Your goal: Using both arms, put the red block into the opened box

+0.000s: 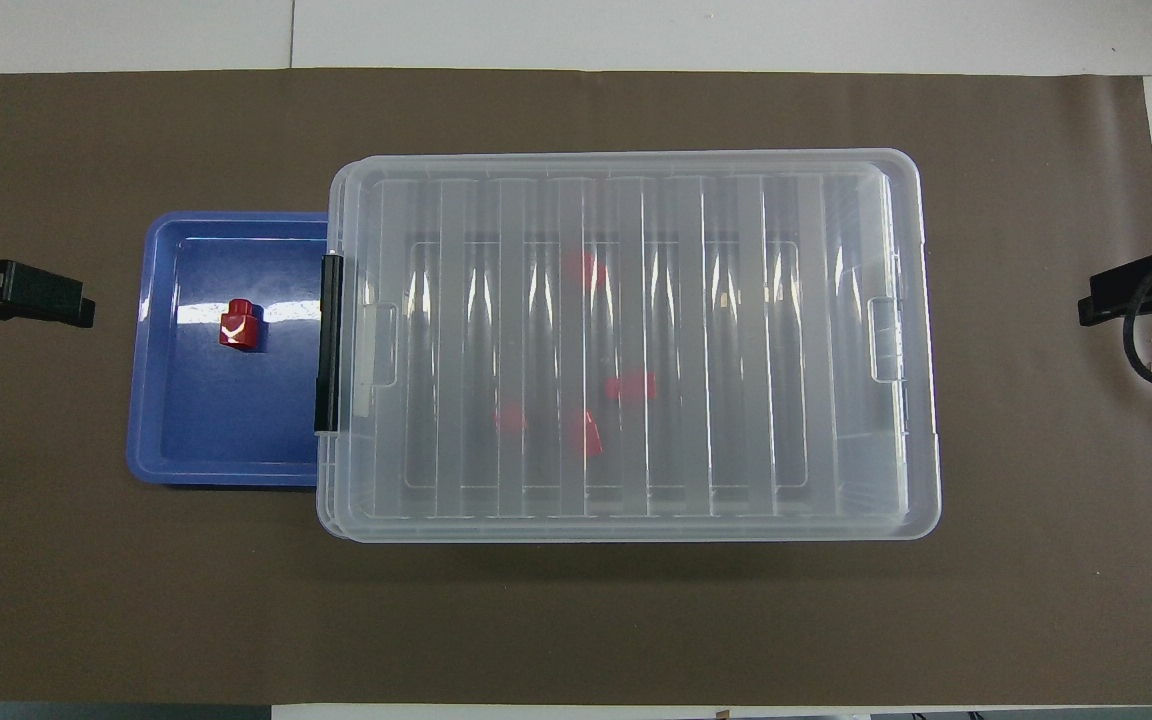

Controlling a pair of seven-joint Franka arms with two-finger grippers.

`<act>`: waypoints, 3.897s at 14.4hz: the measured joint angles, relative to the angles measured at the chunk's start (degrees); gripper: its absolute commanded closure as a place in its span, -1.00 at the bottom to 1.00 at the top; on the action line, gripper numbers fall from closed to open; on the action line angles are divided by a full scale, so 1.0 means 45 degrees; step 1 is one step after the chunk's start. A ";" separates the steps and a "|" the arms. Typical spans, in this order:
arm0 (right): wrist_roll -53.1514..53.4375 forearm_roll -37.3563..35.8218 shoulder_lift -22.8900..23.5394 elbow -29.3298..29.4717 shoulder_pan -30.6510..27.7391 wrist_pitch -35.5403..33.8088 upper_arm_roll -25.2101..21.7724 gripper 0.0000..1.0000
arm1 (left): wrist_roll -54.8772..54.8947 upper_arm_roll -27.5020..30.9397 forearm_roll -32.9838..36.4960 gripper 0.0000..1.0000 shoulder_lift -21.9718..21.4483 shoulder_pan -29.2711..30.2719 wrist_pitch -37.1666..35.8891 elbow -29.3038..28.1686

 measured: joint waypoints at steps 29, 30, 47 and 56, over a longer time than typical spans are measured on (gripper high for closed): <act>0.2005 0.0894 0.0638 -0.4156 0.1755 0.5636 -0.0011 -1.00 | 0.0000 0.0000 0.0000 -1.00 0.0000 0.0000 -0.0017 0.0000; 0.1954 0.0816 0.0627 -0.4200 0.1739 0.5637 -0.0018 -1.00 | 0.0000 0.0000 0.0000 -1.00 0.0000 0.0000 -0.0018 0.0000; -0.2448 0.0453 0.0549 -0.4258 -0.0520 0.5963 -0.0438 -1.00 | 0.0001 -0.0005 0.0000 -1.00 0.0000 -0.0001 -0.0023 0.0000; -0.4316 0.0449 0.0542 -0.4247 -0.0494 0.6121 -0.1771 -1.00 | 0.0078 -0.0030 0.0000 -1.00 0.0010 -0.0011 0.2036 -0.0979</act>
